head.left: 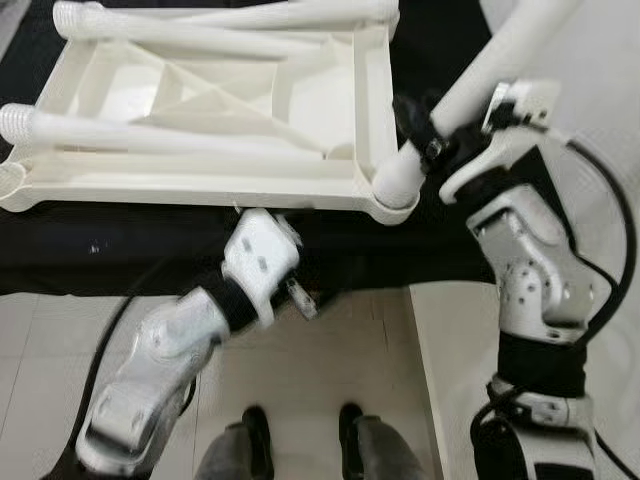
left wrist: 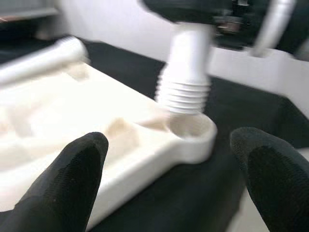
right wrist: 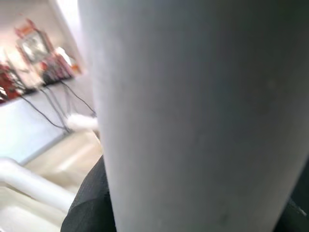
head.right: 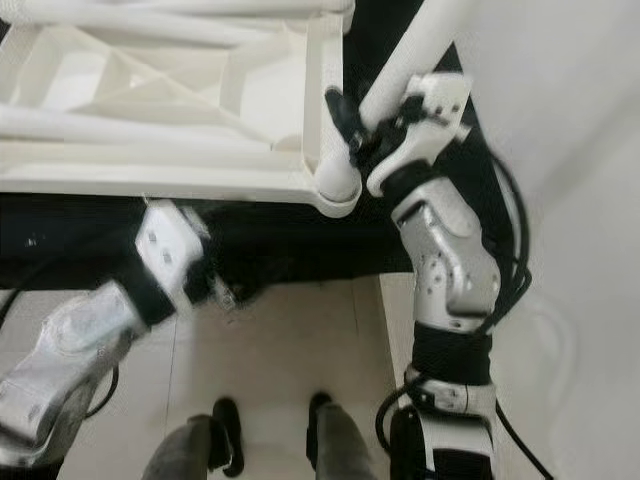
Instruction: Building children table
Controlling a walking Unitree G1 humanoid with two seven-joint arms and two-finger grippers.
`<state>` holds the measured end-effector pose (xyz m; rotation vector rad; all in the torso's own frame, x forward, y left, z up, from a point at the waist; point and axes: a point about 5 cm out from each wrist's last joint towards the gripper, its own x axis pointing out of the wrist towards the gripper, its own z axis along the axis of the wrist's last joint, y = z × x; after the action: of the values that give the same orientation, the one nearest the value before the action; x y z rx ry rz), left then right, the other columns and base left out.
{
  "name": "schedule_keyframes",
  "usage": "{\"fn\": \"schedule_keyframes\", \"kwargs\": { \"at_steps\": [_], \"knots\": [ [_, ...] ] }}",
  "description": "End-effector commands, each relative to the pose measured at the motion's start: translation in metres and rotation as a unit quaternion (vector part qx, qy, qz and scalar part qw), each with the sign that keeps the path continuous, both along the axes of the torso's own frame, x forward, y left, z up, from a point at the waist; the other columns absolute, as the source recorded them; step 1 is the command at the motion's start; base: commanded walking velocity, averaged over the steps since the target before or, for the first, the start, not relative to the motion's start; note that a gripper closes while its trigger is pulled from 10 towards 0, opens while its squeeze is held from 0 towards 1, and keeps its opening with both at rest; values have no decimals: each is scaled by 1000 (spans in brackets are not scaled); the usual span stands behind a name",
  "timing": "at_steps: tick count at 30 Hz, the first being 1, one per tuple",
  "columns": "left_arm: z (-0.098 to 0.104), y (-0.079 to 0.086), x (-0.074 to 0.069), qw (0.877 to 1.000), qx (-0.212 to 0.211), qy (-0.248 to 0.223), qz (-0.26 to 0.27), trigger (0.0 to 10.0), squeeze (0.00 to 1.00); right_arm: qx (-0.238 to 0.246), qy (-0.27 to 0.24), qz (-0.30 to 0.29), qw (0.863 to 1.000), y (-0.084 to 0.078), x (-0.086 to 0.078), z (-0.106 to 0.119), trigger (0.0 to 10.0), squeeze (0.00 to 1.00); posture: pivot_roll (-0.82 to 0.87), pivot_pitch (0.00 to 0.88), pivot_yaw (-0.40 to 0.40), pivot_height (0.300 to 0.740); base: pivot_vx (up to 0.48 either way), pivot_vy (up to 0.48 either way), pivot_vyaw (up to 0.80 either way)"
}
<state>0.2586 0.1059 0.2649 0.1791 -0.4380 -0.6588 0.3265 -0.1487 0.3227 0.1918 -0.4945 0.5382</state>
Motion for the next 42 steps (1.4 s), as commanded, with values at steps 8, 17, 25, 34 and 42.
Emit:
{"fn": "schedule_keyframes", "kwargs": {
  "at_steps": [8, 17, 25, 34, 42],
  "knots": [
    [8, 11, 18, 998, -49, 34, 35, 10000, 0, -53, -23, 35, 998, 2, -8, -7, 10000, 0, -29, 107, -2, 740, 0, 0, 0],
    [36, 16, 15, 987, -125, 55, -83, 10000, 0, -253, 11, 110, 961, 13, -31, -55, 10000, 0, -43, 35, -2, 740, 0, 0, 0],
    [66, 41, -8, 943, -220, 38, -246, 10000, 0, -337, 89, 66, 935, -1, -24, -89, 10000, 0, -54, 18, -5, 740, 0, 0, 0],
    [64, 54, -10, 963, -146, 23, -225, 10000, 1000, -330, 113, 60, 935, 21, -19, -102, 10000, 0, -51, 6, -10, 740, 0, 0, 0],
    [77, 44, 7, 967, -147, 13, -207, 10000, 0, -357, 85, 94, 925, 39, -29, -105, 10000, 0, -59, 0, -9, 740, 0, 0, 0]
  ]
}}
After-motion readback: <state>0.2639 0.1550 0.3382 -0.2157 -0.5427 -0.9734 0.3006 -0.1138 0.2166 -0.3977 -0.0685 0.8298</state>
